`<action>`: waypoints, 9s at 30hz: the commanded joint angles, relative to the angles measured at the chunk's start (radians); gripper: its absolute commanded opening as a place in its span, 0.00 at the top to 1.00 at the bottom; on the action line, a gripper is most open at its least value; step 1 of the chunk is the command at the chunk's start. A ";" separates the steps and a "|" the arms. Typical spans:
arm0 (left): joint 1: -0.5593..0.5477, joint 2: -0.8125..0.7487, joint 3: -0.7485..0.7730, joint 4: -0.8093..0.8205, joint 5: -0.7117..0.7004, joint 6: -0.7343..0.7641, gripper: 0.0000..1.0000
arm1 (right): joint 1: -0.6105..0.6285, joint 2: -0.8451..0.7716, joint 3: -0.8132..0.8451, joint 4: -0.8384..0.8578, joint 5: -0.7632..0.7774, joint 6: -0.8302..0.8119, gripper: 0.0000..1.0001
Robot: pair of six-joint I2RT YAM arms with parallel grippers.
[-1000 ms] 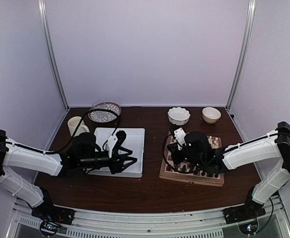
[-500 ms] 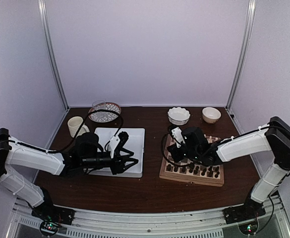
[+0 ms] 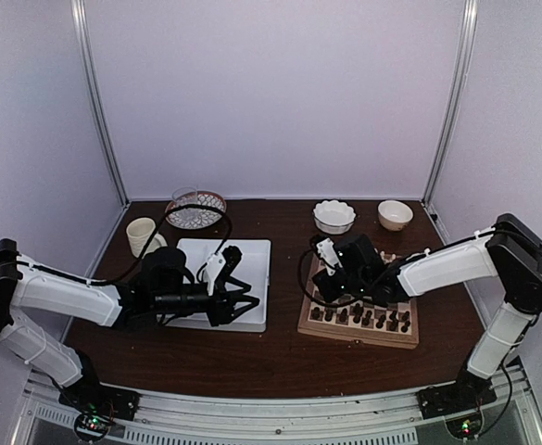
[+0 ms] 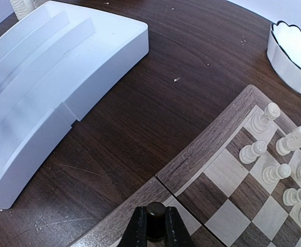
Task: Set up the chess pieces on the board
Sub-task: Place the pawn on the chessboard, then pick up the pawn from the chessboard, then pass from the right arm to the left, then place the pawn on the chessboard.
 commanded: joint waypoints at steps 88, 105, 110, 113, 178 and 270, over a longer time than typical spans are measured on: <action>0.001 -0.017 0.071 -0.120 -0.014 -0.009 0.46 | 0.015 -0.059 0.068 -0.193 0.042 -0.049 0.86; 0.015 -0.022 0.118 -0.190 0.079 -0.098 0.09 | 0.289 -0.216 -0.027 0.015 0.132 -0.329 0.87; 0.070 0.036 0.146 -0.161 0.263 -0.193 0.34 | 0.339 -0.206 -0.029 0.035 0.094 -0.391 0.87; 0.120 0.081 0.133 -0.052 0.390 -0.283 0.40 | 0.357 -0.203 -0.037 0.051 0.094 -0.415 0.87; 0.122 0.298 0.246 -0.011 0.586 -0.396 0.65 | 0.411 -0.139 -0.022 0.096 0.101 -0.450 0.91; -0.095 1.009 1.654 -1.484 -0.196 -0.023 0.94 | 0.098 -0.867 -0.427 0.194 0.699 0.007 0.15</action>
